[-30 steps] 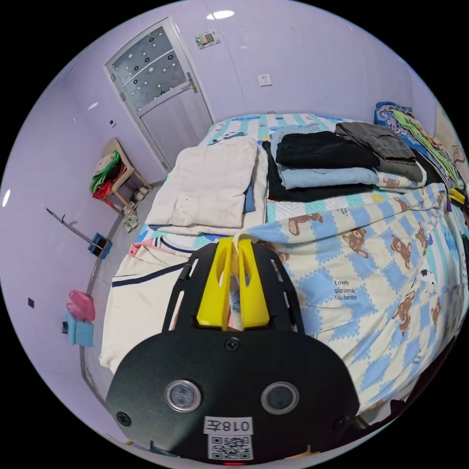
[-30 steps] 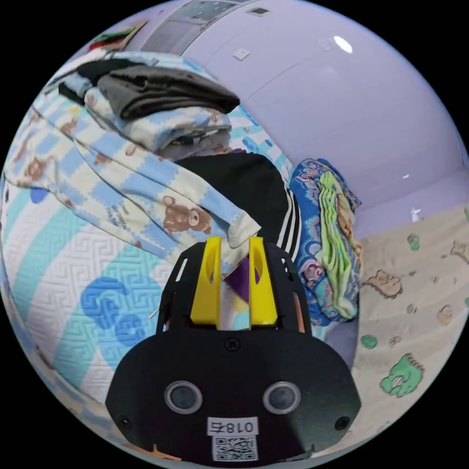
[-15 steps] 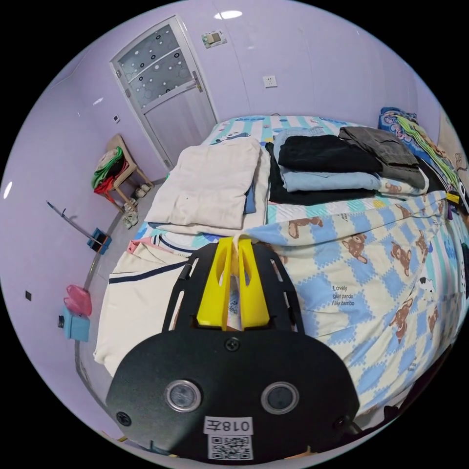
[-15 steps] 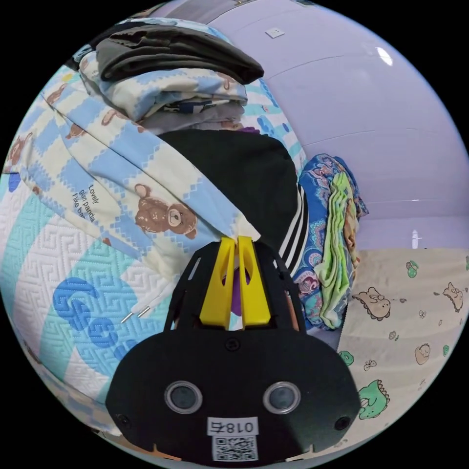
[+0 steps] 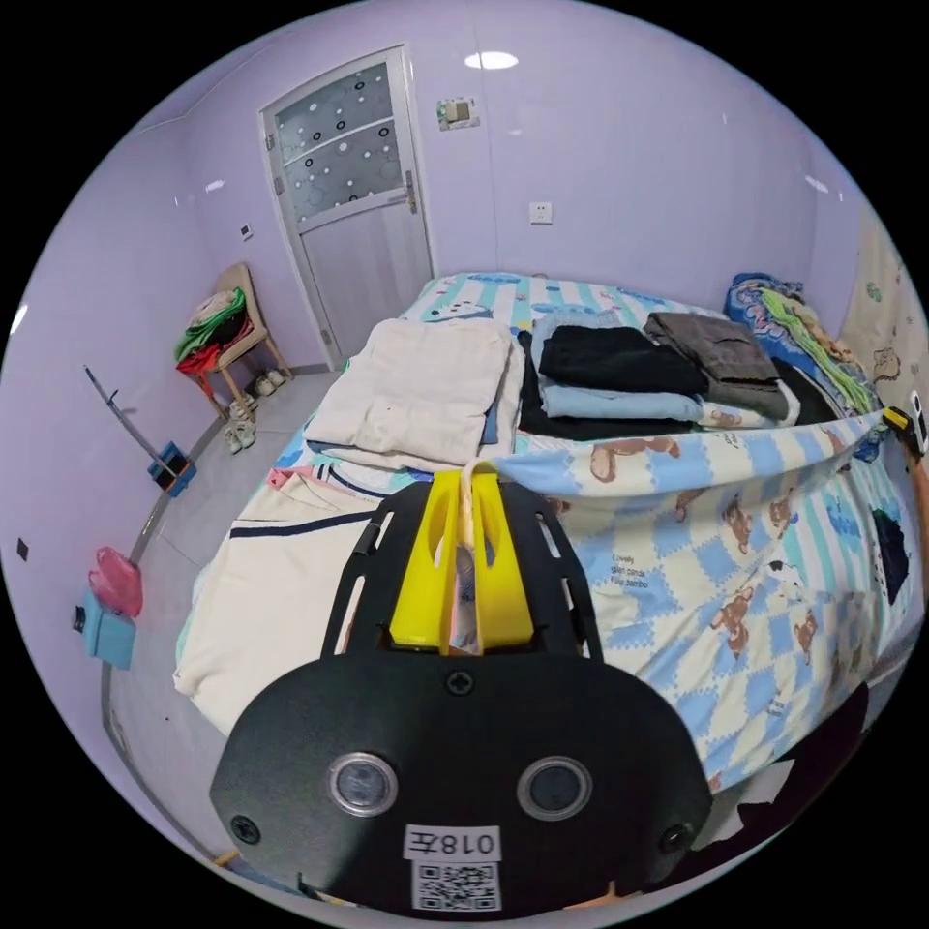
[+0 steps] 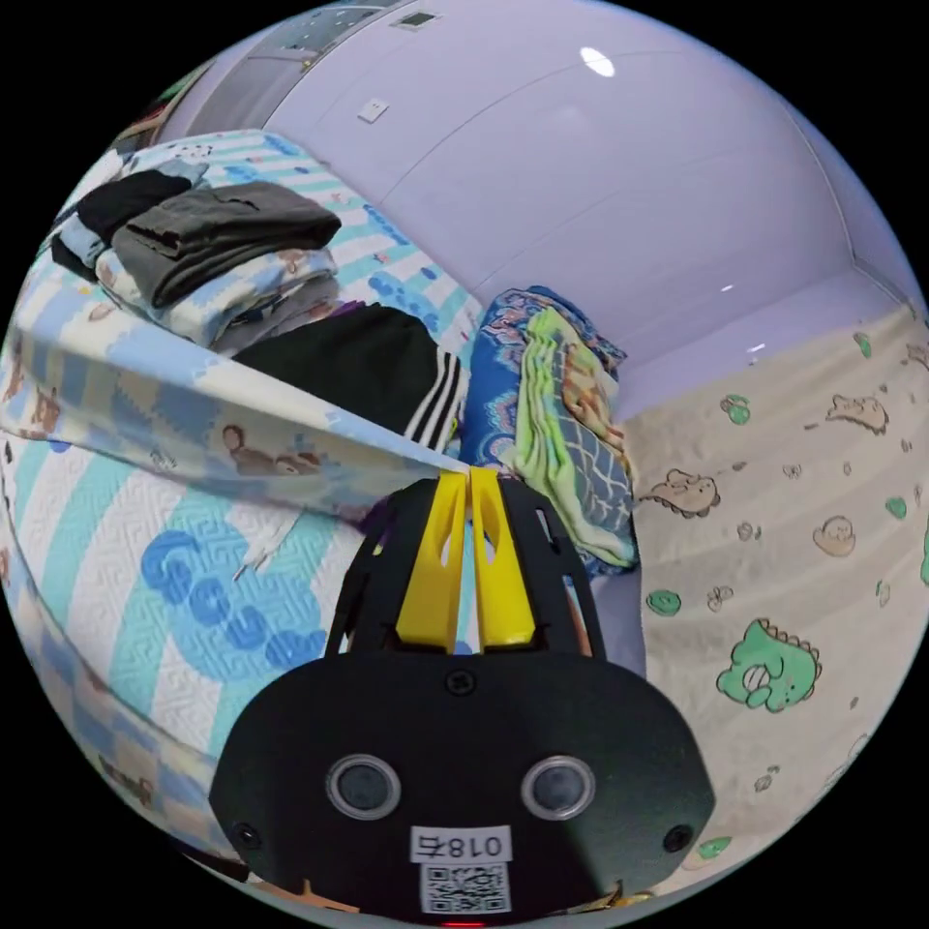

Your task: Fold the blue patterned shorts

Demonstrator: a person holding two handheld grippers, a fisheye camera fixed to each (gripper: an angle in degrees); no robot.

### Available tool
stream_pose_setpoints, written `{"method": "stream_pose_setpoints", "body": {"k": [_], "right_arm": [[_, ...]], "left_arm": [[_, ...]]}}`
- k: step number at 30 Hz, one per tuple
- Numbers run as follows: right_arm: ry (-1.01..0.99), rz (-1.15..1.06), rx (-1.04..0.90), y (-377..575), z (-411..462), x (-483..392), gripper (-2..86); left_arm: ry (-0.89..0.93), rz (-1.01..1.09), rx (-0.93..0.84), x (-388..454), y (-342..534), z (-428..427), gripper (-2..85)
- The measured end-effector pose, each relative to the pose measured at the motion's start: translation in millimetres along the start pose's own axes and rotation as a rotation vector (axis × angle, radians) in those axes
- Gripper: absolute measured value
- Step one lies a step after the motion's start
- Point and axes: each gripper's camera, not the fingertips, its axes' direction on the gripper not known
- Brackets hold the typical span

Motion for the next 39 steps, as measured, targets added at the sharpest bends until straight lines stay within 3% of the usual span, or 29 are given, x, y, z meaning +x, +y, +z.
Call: {"method": "stream_pose_setpoints", "body": {"k": [8, 14, 18, 25, 32, 39], "right_arm": [[-0.11, 0.053, -0.105, 224.4, -68.5, -15.6, -0.2], [-0.207, 0.038, -0.32, 337.7, -41.6, -94.8, -0.2], [-0.171, 0.021, -0.37, 351.6, -25.7, -116.2, -0.2], [-0.169, 0.074, -0.237, 373.1, -51.5, -99.6, -0.1], [-0.189, -0.069, -0.368, 441.4, -16.5, -174.5, 0.0], [-0.152, -0.112, -0.382, 457.9, -2.6, -201.8, 0.3]], "left_arm": [[0.257, 0.136, 0.034, -37.2, 125.7, -69.8, -0.5], [0.317, 0.049, -0.145, -63.4, 222.0, -41.4, -0.5], [0.316, -0.024, -0.216, -70.0, 247.5, -21.9, -0.4], [0.339, 0.03, -0.147, -94.7, 249.6, -51.4, -0.4], [0.381, -0.025, -0.201, -109.9, 290.9, -24.6, -0.3], [0.382, 0.034, -0.229, -110.1, 294.1, -23.3, 1.3]]}}
